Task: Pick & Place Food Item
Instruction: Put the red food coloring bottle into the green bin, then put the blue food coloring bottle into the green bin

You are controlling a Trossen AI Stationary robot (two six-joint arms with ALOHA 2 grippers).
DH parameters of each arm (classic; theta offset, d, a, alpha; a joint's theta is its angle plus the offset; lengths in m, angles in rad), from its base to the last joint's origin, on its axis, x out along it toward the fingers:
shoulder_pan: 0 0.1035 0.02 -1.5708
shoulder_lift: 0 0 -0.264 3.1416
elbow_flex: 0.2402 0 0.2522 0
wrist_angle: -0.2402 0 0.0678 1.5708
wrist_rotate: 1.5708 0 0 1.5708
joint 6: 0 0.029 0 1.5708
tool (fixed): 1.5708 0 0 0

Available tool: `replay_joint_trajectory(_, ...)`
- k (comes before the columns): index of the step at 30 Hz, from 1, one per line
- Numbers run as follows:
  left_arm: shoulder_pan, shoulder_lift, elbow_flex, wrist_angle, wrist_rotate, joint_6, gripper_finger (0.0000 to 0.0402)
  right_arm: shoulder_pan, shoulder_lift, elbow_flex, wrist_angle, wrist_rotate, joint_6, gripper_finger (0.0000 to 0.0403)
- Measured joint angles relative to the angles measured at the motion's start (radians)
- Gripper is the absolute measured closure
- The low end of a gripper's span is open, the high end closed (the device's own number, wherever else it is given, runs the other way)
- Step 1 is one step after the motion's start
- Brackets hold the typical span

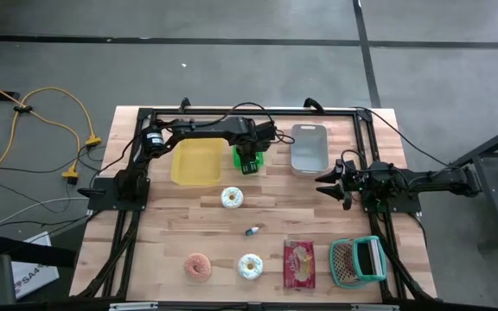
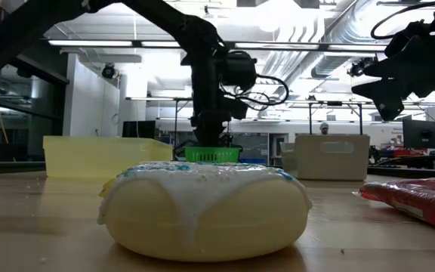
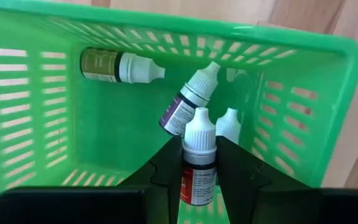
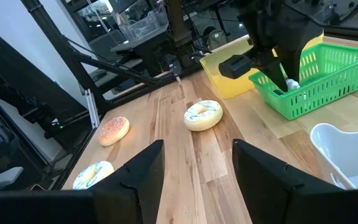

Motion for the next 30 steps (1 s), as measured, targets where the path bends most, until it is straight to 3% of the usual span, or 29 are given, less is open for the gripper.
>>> replay_joint_trajectory(18, 0.0, -0.002, 0.0, 0.001, -0.004, -0.007, 0.0284, 0.0, 0.0, 0.0, 0.0, 0.0, 0.0, 0.0228)
replay_joint_trajectory(30, 0.0, -0.013, 0.001, 0.001, -0.011, 0.004, 0.0281, 0.0, 0.0, 0.0, 0.0, 0.0, 0.0, 0.0228)
